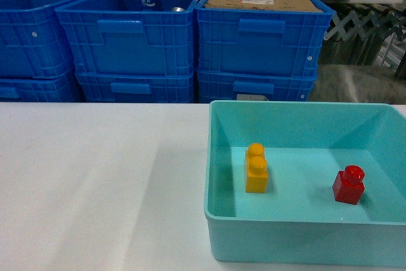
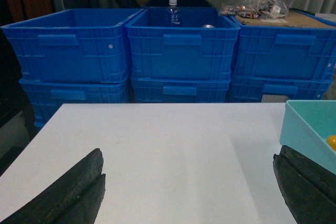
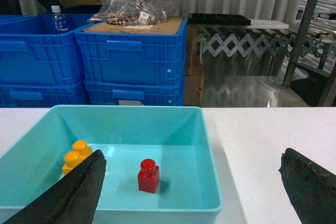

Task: Pick red block from blue box to shelf

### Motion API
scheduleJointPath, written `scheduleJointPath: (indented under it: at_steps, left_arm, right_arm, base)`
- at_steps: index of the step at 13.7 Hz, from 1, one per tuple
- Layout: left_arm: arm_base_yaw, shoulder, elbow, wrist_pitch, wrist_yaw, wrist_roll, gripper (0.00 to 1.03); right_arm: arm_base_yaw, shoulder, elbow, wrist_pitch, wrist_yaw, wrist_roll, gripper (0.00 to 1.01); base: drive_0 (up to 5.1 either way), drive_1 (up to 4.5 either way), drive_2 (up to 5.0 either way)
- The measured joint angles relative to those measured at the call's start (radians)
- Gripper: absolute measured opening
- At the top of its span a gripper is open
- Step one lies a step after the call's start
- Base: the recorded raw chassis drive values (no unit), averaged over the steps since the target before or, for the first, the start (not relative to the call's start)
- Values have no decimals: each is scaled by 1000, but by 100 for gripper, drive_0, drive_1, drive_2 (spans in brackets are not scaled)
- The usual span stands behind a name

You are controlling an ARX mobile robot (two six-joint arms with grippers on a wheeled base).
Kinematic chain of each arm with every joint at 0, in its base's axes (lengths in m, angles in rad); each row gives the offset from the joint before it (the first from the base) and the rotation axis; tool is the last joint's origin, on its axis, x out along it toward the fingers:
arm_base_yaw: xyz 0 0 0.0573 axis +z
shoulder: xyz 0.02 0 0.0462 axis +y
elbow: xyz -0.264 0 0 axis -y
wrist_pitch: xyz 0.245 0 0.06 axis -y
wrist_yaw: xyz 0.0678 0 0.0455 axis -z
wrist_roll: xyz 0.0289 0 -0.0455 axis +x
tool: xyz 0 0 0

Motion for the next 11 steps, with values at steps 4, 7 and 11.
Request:
scheduleJointPath:
  at_steps: [4, 7, 11]
  left_arm:
    - [0, 0, 0, 0, 0, 0, 98]
    - [0, 0, 0, 0, 0, 0, 98]
    - [0, 0, 0, 0, 0, 0, 98]
  right_arm:
    - [0, 0, 0, 0, 0, 0, 98]
    - [0, 0, 0, 0, 0, 0, 98]
    - [0, 0, 0, 0, 0, 0, 98]
  base:
    - [0, 0, 0]
    - [0, 0, 0]
    - [0, 0, 0]
